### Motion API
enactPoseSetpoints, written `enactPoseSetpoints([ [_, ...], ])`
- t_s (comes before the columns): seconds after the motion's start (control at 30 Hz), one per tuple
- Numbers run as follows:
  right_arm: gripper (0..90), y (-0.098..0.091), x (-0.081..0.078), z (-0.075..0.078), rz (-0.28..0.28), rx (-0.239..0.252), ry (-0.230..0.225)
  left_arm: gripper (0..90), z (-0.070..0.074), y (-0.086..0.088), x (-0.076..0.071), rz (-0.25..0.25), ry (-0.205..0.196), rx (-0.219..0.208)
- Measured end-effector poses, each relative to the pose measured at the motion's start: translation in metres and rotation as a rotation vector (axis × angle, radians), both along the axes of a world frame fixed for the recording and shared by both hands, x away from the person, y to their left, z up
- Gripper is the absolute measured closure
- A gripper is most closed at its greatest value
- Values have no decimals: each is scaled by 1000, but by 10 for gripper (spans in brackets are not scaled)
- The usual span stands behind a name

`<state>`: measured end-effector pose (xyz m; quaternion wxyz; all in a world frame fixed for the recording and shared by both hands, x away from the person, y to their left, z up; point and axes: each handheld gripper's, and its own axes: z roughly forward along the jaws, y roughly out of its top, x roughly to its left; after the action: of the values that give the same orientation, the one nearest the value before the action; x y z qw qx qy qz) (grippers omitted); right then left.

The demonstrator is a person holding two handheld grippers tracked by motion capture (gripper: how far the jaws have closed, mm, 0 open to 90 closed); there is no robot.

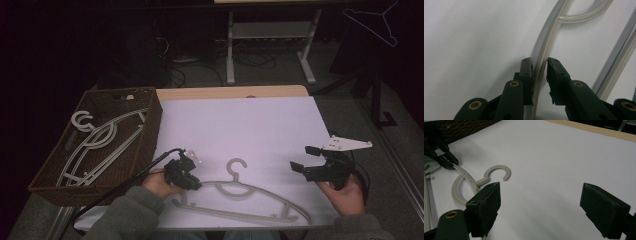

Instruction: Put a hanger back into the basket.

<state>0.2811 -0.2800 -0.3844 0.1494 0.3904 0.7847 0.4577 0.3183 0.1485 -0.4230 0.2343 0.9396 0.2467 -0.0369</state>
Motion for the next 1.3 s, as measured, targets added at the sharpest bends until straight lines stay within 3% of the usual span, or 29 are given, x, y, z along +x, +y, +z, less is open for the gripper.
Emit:
enactPoseSetpoints([
  [0.37,159,-1,0,1,-4,4,1,792,1,-2,-1,-54,-13,31],
  [0.57,159,-4,-1,1,-6,5,-2,823,1,-1,-1,-54,29,21],
  [0.73,159,-5,-1,1,-10,6,-7,826,1,0,-3,-38,73,-7],
  [0.97,159,-7,-1,2,-20,11,-6,827,4,0,-5,-44,101,-24],
  [1.23,158,-10,-2,2,-27,12,-8,827,17,8,-7,-32,96,-50],
  [1.3,158,-12,-2,2,-29,14,-12,827,24,11,-9,-17,92,-75],
])
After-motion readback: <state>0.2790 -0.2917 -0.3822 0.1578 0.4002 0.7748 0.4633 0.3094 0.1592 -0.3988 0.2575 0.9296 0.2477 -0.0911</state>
